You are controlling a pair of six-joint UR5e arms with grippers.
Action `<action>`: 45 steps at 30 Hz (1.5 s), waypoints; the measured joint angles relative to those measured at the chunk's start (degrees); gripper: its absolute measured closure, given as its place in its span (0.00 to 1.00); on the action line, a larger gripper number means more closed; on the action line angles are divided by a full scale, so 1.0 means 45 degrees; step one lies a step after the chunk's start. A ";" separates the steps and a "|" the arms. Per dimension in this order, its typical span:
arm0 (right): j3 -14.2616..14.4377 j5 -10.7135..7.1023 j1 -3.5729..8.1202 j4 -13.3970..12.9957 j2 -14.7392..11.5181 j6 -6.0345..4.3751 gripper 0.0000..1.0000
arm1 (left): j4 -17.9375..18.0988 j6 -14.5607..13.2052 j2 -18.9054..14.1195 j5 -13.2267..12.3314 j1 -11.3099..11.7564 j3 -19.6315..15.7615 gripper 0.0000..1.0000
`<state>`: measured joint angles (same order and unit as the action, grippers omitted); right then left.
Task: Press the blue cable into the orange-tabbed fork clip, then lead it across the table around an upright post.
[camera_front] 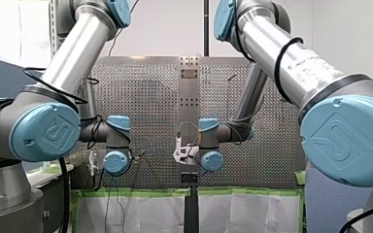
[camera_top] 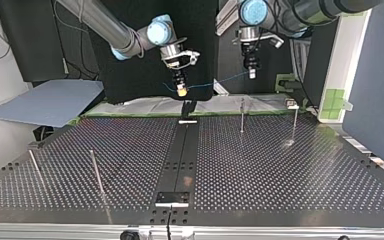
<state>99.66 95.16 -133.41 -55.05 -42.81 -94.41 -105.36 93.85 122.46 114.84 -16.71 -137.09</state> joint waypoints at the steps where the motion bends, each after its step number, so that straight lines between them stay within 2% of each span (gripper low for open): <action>1: -0.0112 -0.0013 0.0015 0.0067 0.0140 0.0000 1.00 | 0.0086 -0.0025 0.0091 -0.0064 0.0091 0.0000 1.00; 7: -0.0714 -0.0030 0.0042 0.0558 0.0780 0.0000 1.00 | 0.0301 -0.0077 0.0681 -0.0511 0.0680 0.0012 1.00; 16: -0.1633 -0.0032 0.0062 0.0972 0.1650 0.0012 1.00 | -0.0504 -0.0072 0.1595 -0.0989 0.1595 0.0710 1.00; 24: -0.1973 -0.0057 0.0230 0.1198 0.1762 0.0093 1.00 | -0.1426 0.0140 0.2421 -0.1368 0.2394 0.1628 1.00; 36: -0.2337 -0.0071 0.0470 0.1589 0.1766 0.0285 1.00 | -0.2351 0.0468 0.2555 -0.1495 0.2634 0.2998 1.00; 45: -0.2473 -0.0074 0.0638 0.1785 0.1767 0.0515 1.00 | -0.3129 0.0492 0.2558 -0.1591 0.2691 0.3888 1.00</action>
<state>88.53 94.83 -130.54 -47.02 -34.86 -92.09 -119.45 96.06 133.97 107.68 -4.60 -119.59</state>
